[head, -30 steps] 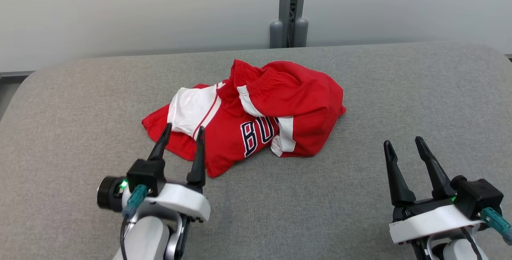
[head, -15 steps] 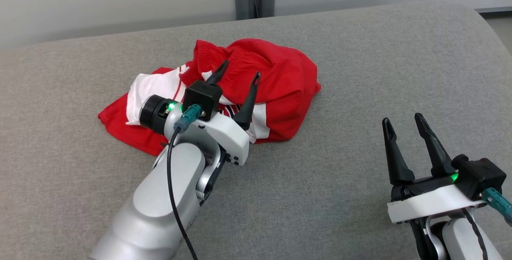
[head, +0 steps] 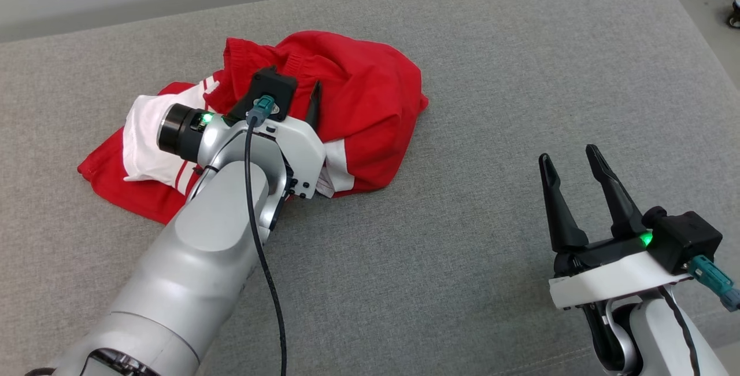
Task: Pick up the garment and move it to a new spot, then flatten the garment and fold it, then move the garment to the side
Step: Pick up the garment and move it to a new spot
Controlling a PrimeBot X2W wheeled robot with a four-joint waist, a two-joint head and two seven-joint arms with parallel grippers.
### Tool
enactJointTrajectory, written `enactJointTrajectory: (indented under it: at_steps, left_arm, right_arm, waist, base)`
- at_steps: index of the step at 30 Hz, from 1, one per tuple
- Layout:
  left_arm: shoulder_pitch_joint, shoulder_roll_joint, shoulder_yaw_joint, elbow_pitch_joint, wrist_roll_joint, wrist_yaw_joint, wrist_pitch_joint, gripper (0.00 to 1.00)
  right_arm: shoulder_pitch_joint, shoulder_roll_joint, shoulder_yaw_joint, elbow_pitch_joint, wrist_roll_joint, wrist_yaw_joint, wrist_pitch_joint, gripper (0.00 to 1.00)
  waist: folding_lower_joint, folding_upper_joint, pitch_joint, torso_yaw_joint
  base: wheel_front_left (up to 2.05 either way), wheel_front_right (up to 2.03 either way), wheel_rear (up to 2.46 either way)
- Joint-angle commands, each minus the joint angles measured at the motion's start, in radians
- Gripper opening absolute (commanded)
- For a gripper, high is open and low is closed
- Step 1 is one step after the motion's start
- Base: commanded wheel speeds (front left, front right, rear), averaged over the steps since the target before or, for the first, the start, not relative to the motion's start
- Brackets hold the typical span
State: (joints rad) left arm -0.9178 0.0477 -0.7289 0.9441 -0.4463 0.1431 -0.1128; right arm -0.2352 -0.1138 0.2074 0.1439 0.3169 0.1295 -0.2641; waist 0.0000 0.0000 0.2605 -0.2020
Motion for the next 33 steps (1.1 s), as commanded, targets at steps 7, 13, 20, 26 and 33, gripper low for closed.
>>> enactJointTrajectory:
  at_steps: [7,13,20,26,33]
  left_arm:
    - [-0.034,0.005,-0.079,0.088,-0.039,-0.012,0.075,0.0]
    - [-0.033,0.005,-0.102,0.076,-0.072,-0.018,0.009,0.0]
    - [-0.046,0.005,-0.052,-0.059,-0.21,-0.079,-0.124,0.0]
    - [-0.083,0.005,0.01,-0.211,-0.299,-0.115,-0.151,0.0]
    - [-0.13,0.056,0.131,-0.339,-0.248,-0.088,-0.152,0.0]
  right_arm:
    - [-0.005,-0.012,0.007,0.005,0.01,0.002,0.002,1.0]
    - [0.007,-0.014,0.007,0.002,0.01,0.002,0.002,1.0]
    - [0.025,-0.01,-0.003,0.008,0.007,0.002,0.002,1.0]
    - [0.038,-0.004,-0.007,0.011,0.007,0.002,0.002,1.0]
    - [0.057,0.0,-0.019,0.011,0.007,0.002,0.002,1.0]
  waist:
    - [0.0,0.0,-0.018,-0.008]
    - [0.0,0.0,-0.038,-0.001]
    - [0.0,0.0,-0.066,0.023]
    - [0.0,0.0,-0.096,0.042]
    - [0.0,0.0,-0.129,0.069]
  base:
    - [0.0,0.0,0.0]
    - [0.0,0.0,0.0]
    - [0.0,0.0,0.0]
    - [0.0,0.0,0.0]
    - [0.0,0.0,0.0]
